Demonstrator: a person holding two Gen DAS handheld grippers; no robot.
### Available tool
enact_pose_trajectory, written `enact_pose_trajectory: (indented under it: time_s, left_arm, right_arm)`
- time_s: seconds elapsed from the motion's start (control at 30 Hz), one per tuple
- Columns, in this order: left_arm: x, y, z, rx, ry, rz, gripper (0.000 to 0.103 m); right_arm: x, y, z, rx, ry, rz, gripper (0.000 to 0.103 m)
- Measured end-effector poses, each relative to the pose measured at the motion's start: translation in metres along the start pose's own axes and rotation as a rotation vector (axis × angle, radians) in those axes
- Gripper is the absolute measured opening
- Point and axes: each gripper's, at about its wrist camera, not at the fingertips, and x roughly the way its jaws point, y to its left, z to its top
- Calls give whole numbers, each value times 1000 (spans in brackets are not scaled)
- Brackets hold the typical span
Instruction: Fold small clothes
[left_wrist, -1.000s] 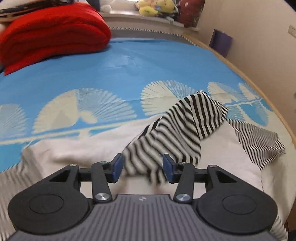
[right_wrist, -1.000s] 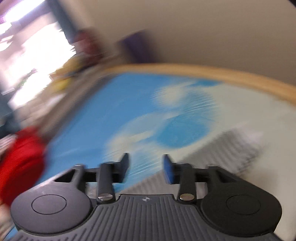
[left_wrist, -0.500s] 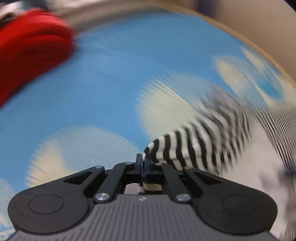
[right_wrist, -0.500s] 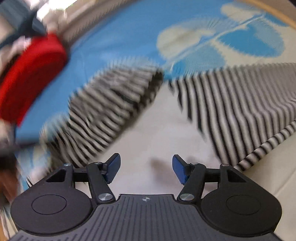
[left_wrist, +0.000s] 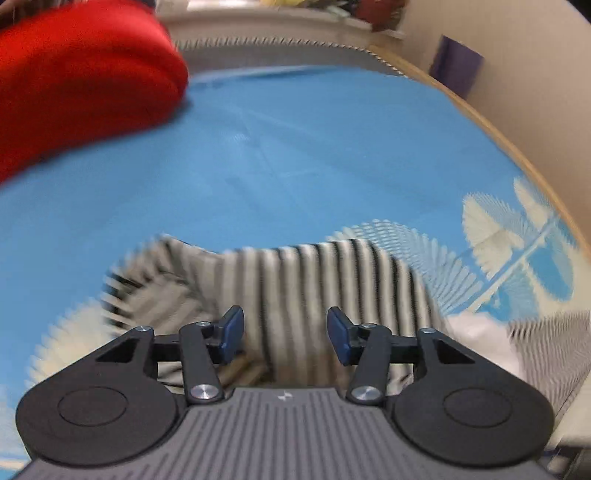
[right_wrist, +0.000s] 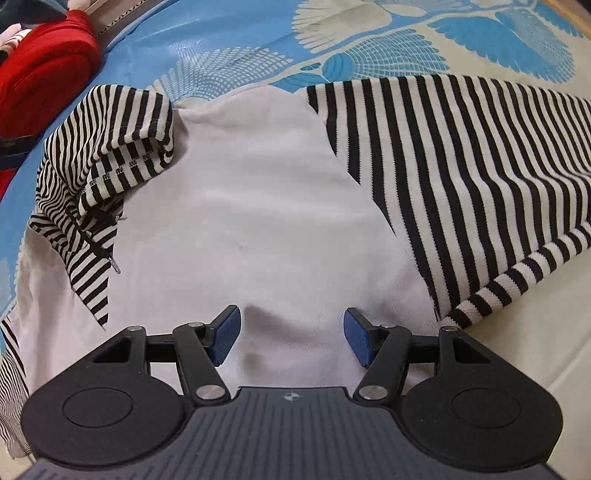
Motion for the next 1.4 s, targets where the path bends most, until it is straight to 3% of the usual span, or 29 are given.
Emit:
enact_pose_trajectory:
  time_s: [0.07, 0.1, 0.17, 0.2, 0.27, 0.33, 0.37, 0.4, 0.47, 0.53, 0.57, 0.6, 0.63, 0.67, 0.7, 0.73, 0.8, 0.9, 1.03, 1.07, 1.1, 1.13, 1.17, 1.2, 1.27, 1.33, 1.4]
  left_arm:
    - [16, -21, 6, 17, -23, 18, 61]
    - [23, -32, 10, 52, -45, 49, 73]
    - [39, -51, 25, 149, -86, 117, 84]
    - [47, -56, 29, 203, -80, 138, 84]
    - [69, -64, 41, 299, 14, 126, 84]
    - [89, -61, 44, 375, 154, 57, 81]
    - [95, -61, 43, 421, 189, 30, 55]
    - [99, -60, 43, 472, 209, 24, 0]
    - [103, -57, 49, 495, 227, 12, 3]
    - [90, -51, 64, 499, 97, 70, 3]
    - [77, -46, 76, 446, -55, 165, 2]
    - [60, -34, 89, 312, -221, 270, 3]
    - [45, -19, 99, 162, -306, 293, 7]
    - [39, -7, 104, 72, -299, 234, 25]
    - [40, -6, 104, 96, -238, 176, 41]
    - [38, -13, 99, 181, -210, 158, 41]
    - [28, -24, 76, 303, -249, 199, 46]
    - [24, -9, 41, 238, -171, 131, 46]
    - [42, 26, -6, 171, -53, 126, 46]
    - [52, 37, -17, 182, -11, 160, 44]
    - [62, 53, -28, 191, 28, 255, 39]
    - [64, 70, -32, 148, 26, 341, 40]
    - [55, 89, -32, 37, -15, 360, 33]
    - [43, 108, -32, -106, -41, 314, 27]
    - [15, 124, -42, -262, -140, 148, 31]
    - [-4, 123, -57, -282, -182, 23, 41]
    - [-12, 118, -79, -261, -158, -59, 41]
  right_arm:
    - [-1, -1, -2, -5, -2, 1, 66]
    - [1, -3, 0, -6, -2, 3, 66]
    - [1, -3, 0, -5, 0, 8, 66]
    - [-1, -5, -1, -4, 3, 11, 65]
    - [-1, -6, 0, 1, 9, 20, 65]
    - [0, -7, 1, 6, 14, 24, 64]
    - [0, -7, 2, 11, 16, 27, 64]
    - [-1, -7, 2, 15, 18, 29, 64]
    - [0, -7, 3, 14, 24, 29, 64]
    - [1, -7, 4, 13, 27, 30, 65]
    - [1, -7, 4, 13, 28, 30, 65]
    - [1, -7, 4, 13, 28, 30, 65]
    - [1, -7, 4, 12, 28, 28, 65]
    - [1, -6, 4, 10, 28, 26, 65]
    - [1, -6, 3, 6, 27, 24, 65]
    - [1, -5, 3, 2, 26, 22, 65]
    - [1, -4, 3, -2, 26, 22, 65]
    - [1, -6, 5, 13, 30, 27, 65]
    - [1, -6, 3, 6, 24, 23, 64]
    - [1, -5, 2, -1, 21, 20, 64]
    - [1, -4, 1, -4, 19, 17, 64]
    - [1, -3, 0, -6, 17, 14, 64]
    - [1, -2, 0, -6, 16, 12, 64]
    - [1, -2, 0, -6, 16, 11, 64]
    - [1, -1, 0, -3, 17, 8, 64]
    - [1, 1, 1, -6, 17, 2, 64]
    - [1, 2, 1, -5, 18, -4, 64]
